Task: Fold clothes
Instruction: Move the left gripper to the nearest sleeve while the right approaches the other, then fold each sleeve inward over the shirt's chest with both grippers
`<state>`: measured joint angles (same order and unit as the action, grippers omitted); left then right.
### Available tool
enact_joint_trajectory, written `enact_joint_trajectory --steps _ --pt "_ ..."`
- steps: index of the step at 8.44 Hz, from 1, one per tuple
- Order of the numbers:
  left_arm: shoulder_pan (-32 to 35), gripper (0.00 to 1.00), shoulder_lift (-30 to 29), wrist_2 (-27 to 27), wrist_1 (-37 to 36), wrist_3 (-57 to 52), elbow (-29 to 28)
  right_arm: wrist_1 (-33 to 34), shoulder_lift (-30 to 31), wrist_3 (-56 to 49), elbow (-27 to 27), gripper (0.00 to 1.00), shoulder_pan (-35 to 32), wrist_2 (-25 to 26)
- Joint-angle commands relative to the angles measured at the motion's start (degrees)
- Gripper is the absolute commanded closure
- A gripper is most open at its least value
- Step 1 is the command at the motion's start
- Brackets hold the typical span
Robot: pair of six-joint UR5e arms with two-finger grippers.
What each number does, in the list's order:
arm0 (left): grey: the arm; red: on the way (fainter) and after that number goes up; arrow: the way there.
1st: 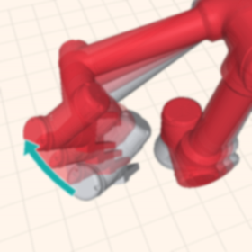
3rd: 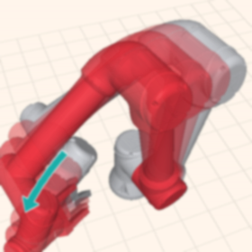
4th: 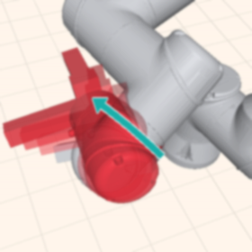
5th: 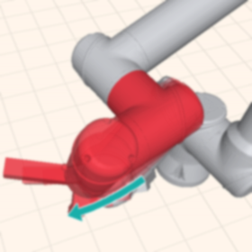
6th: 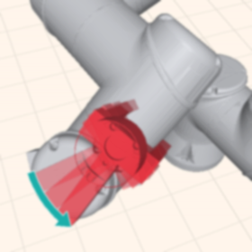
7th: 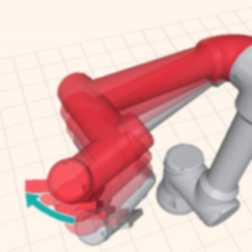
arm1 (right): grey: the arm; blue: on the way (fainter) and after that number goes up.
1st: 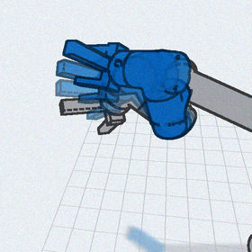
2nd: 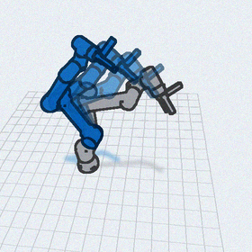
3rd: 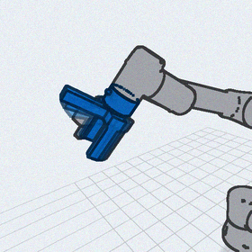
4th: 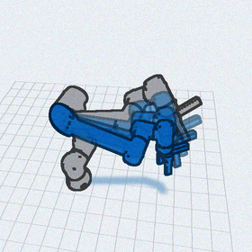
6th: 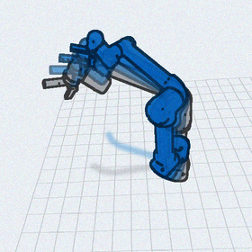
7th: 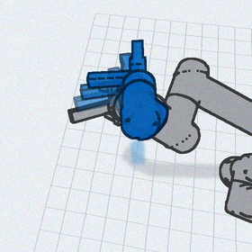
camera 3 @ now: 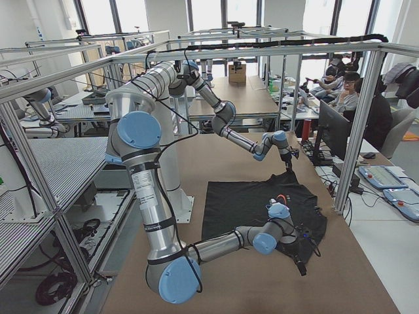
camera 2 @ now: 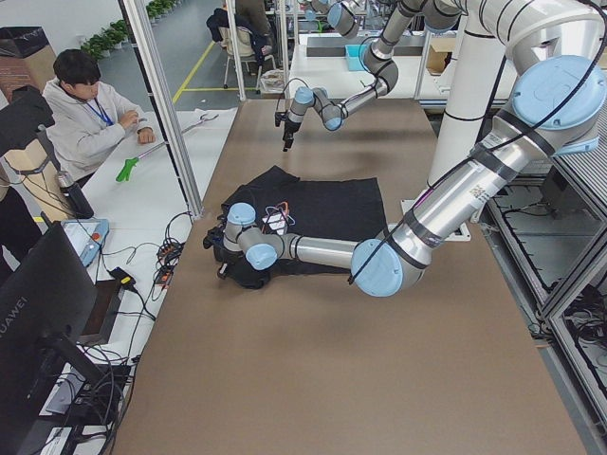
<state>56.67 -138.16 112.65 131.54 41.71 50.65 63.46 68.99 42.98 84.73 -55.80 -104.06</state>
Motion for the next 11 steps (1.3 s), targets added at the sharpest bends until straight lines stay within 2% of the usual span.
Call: enact_joint_trajectory --steps 1,3,5,10,11 --pt "-6.1 1.0 -2.01 -4.78 -0.14 12.4 3.58 0.0 0.09 0.0 0.09 0.06 0.08 0.0" --pt "-10.42 1.0 -6.83 -9.98 -6.26 18.13 3.58 0.0 0.09 0.0 0.09 0.06 0.26 0.0" --pt "-13.24 1.0 -7.29 -14.11 -6.47 20.25 3.41 -0.09 0.09 0.0 0.09 0.06 0.61 0.09" --pt "-13.34 1.0 -8.0 -15.53 -6.12 24.83 2.97 -0.09 0.09 0.0 0.09 0.06 0.7 0.18" --pt "-13.43 0.33 -8.0 -15.88 -6.03 24.48 2.62 -0.09 0.09 0.0 0.09 0.06 0.78 0.18"
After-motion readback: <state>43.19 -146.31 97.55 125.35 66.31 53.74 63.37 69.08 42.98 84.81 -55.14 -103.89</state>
